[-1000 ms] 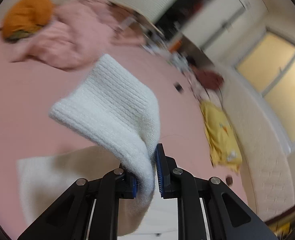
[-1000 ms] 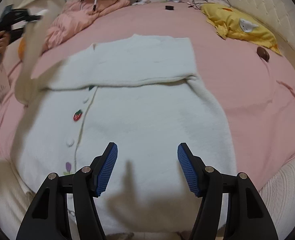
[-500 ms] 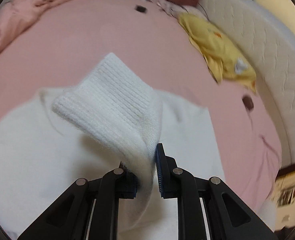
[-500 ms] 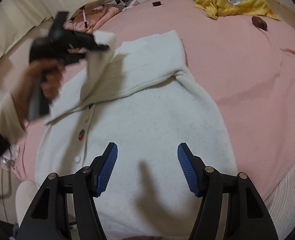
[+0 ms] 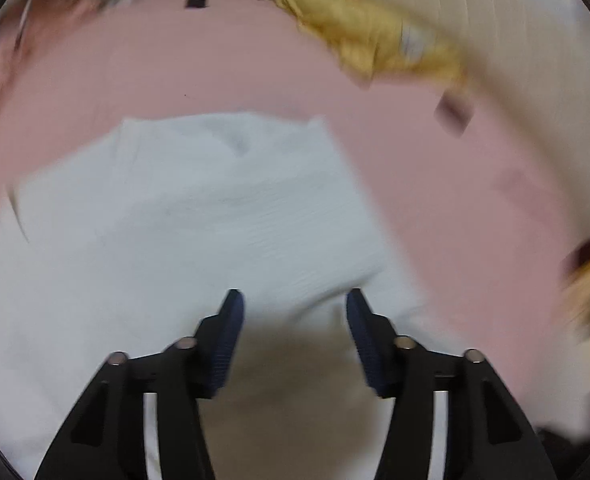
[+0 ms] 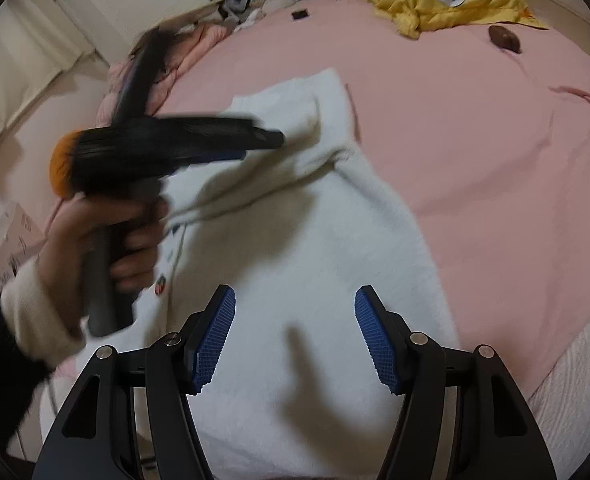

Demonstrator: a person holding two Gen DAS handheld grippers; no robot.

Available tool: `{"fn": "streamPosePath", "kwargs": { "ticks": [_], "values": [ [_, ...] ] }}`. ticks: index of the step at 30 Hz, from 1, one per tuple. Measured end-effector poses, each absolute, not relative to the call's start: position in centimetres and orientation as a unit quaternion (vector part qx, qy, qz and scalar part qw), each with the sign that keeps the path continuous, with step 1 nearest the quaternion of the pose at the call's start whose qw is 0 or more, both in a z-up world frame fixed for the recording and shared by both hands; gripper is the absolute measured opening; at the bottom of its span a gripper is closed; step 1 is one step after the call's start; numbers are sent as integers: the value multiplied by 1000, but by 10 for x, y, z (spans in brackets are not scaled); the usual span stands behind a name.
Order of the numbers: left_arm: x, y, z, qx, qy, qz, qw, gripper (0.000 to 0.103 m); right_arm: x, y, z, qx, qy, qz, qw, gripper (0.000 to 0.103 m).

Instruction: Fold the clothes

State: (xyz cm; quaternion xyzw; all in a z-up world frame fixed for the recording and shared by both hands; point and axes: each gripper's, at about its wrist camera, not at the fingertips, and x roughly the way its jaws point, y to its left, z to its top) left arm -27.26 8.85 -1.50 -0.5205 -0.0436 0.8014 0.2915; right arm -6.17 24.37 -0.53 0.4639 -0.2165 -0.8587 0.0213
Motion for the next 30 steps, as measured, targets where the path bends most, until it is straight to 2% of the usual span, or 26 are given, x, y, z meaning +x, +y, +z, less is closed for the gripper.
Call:
{"fn": "streamPosePath", "kwargs": {
  "ticks": [1, 4, 6, 9, 13, 15, 17, 21, 23, 25, 30],
  "values": [
    [-269, 68, -3, -515, -90, 801, 292, 71, -63, 250, -2, 455, -229, -861, 19, 63],
    [-259, 2, 17, -490, -160, 821, 246, 81, -85, 252, 6, 441, -223, -869, 26, 63],
    [-256, -38, 20, -484, -154, 843, 178, 82, -115, 242, 9, 441, -187, -877, 40, 63],
    [-257, -85, 14, -477, -103, 871, 66, 82, -160, 227, 14, 440, -134, -886, 62, 63],
    [-258, -128, -23, -486, -117, 866, 4, 82, -216, 201, 9, 429, -63, -897, 85, 63],
    [-259, -130, -51, -514, -123, 849, 1, 81, -237, 190, -23, 455, -32, -887, 69, 63],
    [-251, -126, -50, -497, -104, 861, 18, 82, -251, 185, -60, 493, -8, -869, 42, 63],
    [-231, -125, -24, -457, -74, 886, 24, 82, -225, 181, -44, 454, 17, -891, 15, 64],
    [-223, -126, -29, -453, -36, 891, 7, 82, -216, 181, -39, 437, 11, -899, 19, 65],
    [-227, -127, -50, -478, -11, 878, -3, 82, -219, 185, -54, 457, 13, -889, 7, 74],
    [-212, -133, -44, -470, -27, 882, 1, 83, -213, 179, -40, 436, 15, -900, -2, 75]
  ]
}}
